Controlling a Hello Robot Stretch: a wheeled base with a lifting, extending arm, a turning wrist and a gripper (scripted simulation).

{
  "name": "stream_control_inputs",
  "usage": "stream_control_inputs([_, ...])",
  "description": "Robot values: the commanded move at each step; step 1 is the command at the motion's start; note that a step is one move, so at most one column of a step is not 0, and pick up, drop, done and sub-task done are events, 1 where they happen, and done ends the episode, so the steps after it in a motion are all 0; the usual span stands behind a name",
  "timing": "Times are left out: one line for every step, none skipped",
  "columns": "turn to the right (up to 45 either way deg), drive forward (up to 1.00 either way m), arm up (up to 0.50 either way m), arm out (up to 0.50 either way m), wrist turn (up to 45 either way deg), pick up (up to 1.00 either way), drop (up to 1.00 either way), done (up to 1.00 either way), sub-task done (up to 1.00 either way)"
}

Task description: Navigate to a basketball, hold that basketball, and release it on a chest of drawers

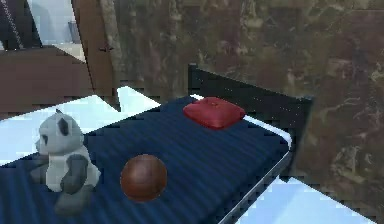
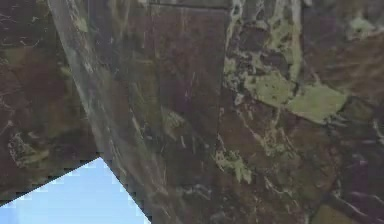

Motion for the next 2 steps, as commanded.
stream_control_inputs([-45.0, 0.00, 0.00, 0.00, 0.0, 0.00, 0.00, 0.00, 0.00])
stream_control_inputs([-45.0, 0.00, 0.00, 0.00, 0.0, 0.00, 0.00, 0.00, 0.00])
